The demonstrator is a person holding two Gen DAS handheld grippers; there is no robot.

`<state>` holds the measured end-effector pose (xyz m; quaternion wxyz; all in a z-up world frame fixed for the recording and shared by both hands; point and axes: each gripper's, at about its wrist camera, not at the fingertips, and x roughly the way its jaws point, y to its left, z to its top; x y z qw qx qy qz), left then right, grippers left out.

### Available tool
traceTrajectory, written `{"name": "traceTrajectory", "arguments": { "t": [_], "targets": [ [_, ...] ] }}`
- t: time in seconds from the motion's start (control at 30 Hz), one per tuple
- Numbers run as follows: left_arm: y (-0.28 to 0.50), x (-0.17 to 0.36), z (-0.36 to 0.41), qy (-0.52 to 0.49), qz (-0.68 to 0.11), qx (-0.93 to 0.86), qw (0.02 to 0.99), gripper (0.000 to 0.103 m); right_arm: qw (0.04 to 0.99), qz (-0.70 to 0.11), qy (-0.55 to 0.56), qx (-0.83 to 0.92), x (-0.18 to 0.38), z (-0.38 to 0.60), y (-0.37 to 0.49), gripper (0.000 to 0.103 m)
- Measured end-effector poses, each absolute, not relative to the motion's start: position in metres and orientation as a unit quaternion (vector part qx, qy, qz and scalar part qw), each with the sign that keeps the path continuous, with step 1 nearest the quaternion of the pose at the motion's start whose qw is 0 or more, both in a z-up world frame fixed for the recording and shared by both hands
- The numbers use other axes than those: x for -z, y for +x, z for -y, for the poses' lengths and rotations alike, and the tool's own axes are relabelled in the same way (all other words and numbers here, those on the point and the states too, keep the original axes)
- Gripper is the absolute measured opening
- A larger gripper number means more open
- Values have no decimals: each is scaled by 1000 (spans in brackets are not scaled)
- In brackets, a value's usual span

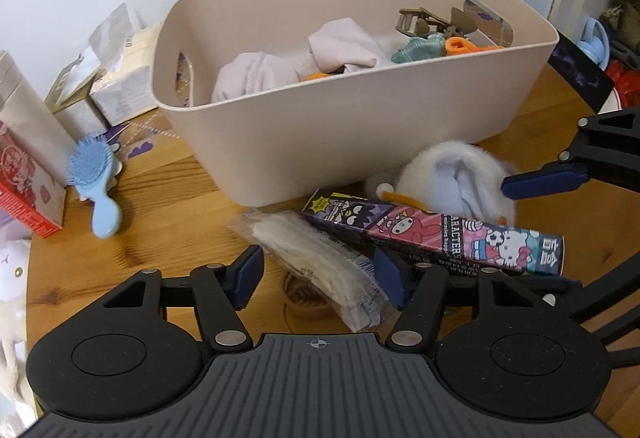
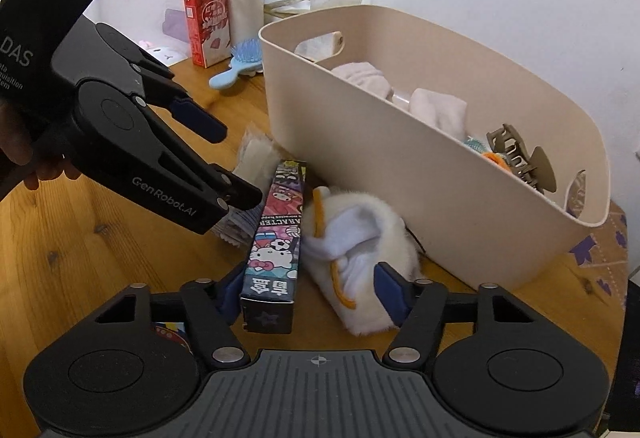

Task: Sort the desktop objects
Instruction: 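Move both open tools back toward the Hello Kitty box and white plush, then grasp the clear bag with the left tool while the right tool grasps the Hello Kitty box, then carry the clear bag and Hello Kitty box with both tools over the bin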

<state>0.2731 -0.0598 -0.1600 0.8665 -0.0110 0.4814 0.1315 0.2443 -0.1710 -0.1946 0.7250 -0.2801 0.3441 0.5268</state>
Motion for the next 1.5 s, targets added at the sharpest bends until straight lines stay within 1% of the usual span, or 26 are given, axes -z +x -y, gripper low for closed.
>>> {"name": "traceTrajectory", "arguments": {
  "t": [0.07, 0.17, 0.23, 0.27, 0.33, 0.37, 0.4, 0.43, 0.53, 0.73, 1.03, 1.5],
  "targets": [
    [275, 165, 61, -12, -483, -129, 866, 58, 722, -347, -280, -529, 197, 171, 246, 60],
    [277, 169, 61, -15, -484, -127, 866, 50, 720, -348, -278, -532, 199, 173, 247, 51],
    [279, 170, 61, -16, -486, -124, 865, 43, 718, -351, -277, -534, 200, 174, 248, 41],
    [280, 170, 61, -16, -486, -125, 865, 41, 716, -352, -277, -535, 201, 175, 248, 38],
    [280, 169, 59, -22, -485, -124, 865, 32, 714, -353, -276, -538, 202, 177, 248, 31],
    [280, 168, 57, -26, -486, -123, 865, 30, 712, -353, -276, -540, 202, 178, 248, 29],
    [279, 167, 55, -31, -486, -120, 865, 25, 711, -353, -276, -542, 202, 179, 247, 25],
    [278, 166, 52, -35, -486, -117, 865, 22, 710, -352, -277, -543, 202, 180, 246, 23],
    [275, 163, 47, -41, -491, -105, 864, 17, 711, -351, -273, -545, 201, 181, 243, 22],
    [264, 155, 44, -46, -498, -98, 860, 10, 718, -343, -266, -544, 196, 185, 238, 22],
    [241, 147, 42, -57, -503, -94, 857, 9, 735, -333, -260, -530, 184, 208, 227, 22],
    [210, 124, 45, -66, -481, -92, 870, 8, 769, -315, -256, -494, 155, 240, 206, 22]
  ]
}}
